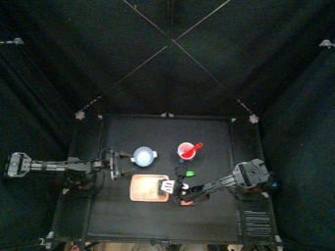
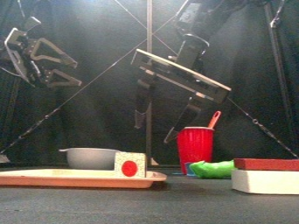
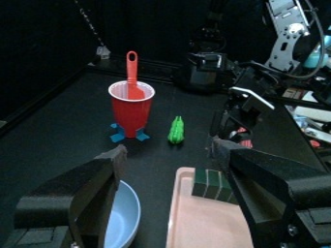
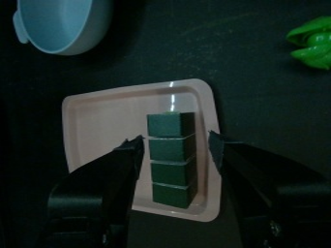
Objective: Grab peas
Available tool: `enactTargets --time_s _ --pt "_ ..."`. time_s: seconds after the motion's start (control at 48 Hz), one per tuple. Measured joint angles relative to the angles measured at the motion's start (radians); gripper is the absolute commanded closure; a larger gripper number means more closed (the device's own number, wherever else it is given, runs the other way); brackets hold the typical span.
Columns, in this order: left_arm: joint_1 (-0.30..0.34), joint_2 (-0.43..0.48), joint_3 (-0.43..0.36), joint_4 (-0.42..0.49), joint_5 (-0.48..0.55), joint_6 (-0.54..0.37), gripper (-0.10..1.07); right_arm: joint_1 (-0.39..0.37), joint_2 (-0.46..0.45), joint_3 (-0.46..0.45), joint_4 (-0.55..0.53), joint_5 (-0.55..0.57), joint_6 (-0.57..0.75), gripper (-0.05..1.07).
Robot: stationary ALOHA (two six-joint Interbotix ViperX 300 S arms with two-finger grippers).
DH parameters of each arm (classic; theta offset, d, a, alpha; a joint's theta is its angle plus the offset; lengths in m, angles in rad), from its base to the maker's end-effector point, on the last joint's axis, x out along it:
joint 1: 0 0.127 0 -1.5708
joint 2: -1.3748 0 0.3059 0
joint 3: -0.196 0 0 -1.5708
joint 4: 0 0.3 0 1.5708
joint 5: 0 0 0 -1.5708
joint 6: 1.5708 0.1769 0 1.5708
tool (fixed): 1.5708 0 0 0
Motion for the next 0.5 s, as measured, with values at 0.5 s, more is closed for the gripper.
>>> enactTargets --time_s 0.5 --pt "0.0 0.0 0.0 0.011 0.0 0.003 -0.06 -0.057 -0.207 0.33 -0.16 -0.25 -0.031 0.14"
